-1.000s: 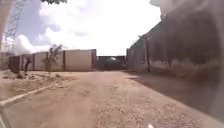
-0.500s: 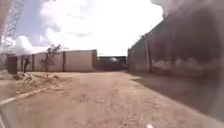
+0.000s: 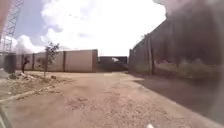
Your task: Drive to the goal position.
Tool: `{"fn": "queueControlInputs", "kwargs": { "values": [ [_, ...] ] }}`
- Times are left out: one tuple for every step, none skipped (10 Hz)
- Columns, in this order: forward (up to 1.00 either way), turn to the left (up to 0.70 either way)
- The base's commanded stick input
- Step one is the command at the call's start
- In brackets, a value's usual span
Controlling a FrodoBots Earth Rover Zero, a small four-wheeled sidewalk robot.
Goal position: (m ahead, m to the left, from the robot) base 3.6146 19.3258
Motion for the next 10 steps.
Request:
{"fn": "queueControlInputs", "kwargs": {
  "values": [
    [0.60, 0.00],
    [0.60, 0.00],
    [0.60, 0.00],
    [0.60, 0.00],
    [0.60, 0.00],
    [0.60, 0.00],
    [0.60, 0.00],
    [0.60, 0.00],
    [0.60, 0.00],
    [0.60, 0.00]
  ]
}}
